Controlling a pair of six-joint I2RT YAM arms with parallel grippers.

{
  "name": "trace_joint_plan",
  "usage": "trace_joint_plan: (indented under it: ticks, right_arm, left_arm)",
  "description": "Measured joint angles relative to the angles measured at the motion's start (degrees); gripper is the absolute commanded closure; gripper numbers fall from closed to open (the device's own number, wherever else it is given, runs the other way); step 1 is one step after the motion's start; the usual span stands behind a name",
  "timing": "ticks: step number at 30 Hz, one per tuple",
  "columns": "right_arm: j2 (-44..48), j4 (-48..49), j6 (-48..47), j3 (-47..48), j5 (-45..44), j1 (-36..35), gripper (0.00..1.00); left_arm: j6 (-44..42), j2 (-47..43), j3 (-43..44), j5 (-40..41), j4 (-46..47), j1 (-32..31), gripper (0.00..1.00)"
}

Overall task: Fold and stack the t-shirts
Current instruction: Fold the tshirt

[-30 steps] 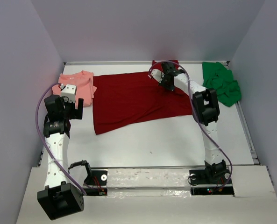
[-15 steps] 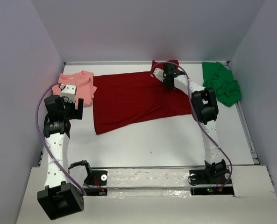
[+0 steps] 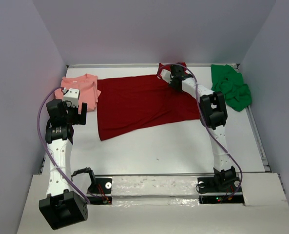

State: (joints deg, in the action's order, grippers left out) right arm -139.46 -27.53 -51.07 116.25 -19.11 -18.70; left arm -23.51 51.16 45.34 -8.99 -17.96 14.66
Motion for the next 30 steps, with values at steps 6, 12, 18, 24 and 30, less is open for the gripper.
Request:
trace_joint_plan:
  ticks: [6, 12, 18, 24, 30]
  right_arm:
    - [-0.83, 0.50, -0.44, 0.61, -0.35, 0.00, 0.86]
    - [-0.87, 1.16, -0.94, 0.61, -1.14, 0.00, 0.37]
    - [-0.87, 3.98, -1.55, 2.21, -3.54, 0.20, 0.00]
    - [-0.31, 4.42, -0.96, 2.16, -4.96, 0.28, 0.00]
    - [10.38, 3.19, 3.74, -1.44, -4.48, 0.28, 0.00]
  left_arm:
    - [0.00, 0.00, 0.00, 0.00, 0.00, 0.00, 0.01]
    - [0.00, 0.00, 0.00, 0.00, -0.02, 0.00, 0.01]
    - [0.00, 0.00, 0.00, 0.00, -0.02, 0.00, 0.01]
    - [0.00, 0.07, 0.00, -0.63, -0.07, 0.00, 0.01]
    - [-0.94, 2.08, 0.35, -4.55, -1.66, -0.04, 0.01]
